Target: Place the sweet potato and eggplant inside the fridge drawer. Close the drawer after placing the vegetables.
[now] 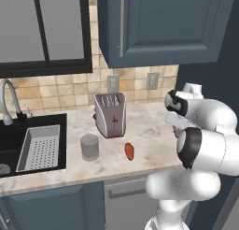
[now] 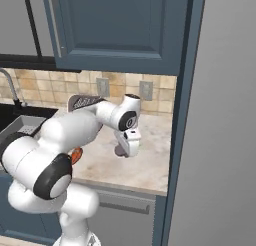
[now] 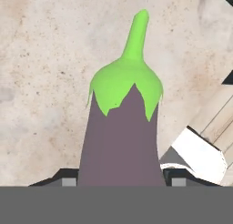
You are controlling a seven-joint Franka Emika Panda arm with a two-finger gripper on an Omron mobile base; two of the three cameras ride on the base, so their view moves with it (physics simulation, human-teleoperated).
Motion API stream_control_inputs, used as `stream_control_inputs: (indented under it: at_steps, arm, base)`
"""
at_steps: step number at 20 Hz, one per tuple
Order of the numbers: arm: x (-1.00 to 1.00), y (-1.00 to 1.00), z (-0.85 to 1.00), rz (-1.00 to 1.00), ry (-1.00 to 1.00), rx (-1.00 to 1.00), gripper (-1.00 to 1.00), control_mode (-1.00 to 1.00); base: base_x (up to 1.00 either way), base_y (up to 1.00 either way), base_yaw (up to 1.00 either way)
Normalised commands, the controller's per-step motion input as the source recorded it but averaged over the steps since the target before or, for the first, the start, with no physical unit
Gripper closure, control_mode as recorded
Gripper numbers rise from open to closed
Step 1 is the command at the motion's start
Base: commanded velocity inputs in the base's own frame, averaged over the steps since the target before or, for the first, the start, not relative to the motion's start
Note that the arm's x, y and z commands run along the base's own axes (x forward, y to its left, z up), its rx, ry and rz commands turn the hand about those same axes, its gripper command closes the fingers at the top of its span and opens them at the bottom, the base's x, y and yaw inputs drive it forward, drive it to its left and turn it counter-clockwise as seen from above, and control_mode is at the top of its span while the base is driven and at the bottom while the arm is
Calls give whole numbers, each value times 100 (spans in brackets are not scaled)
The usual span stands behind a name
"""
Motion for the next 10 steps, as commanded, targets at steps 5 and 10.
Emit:
stream_control_inputs:
  at_steps: [5,10]
  arm:
    - [-83,37,99,0,-10,-1,100,-100]
    - [-71,68,66,0,-6,-2,100,-100]
  base:
    - [0,0,0]
    - [0,0,0]
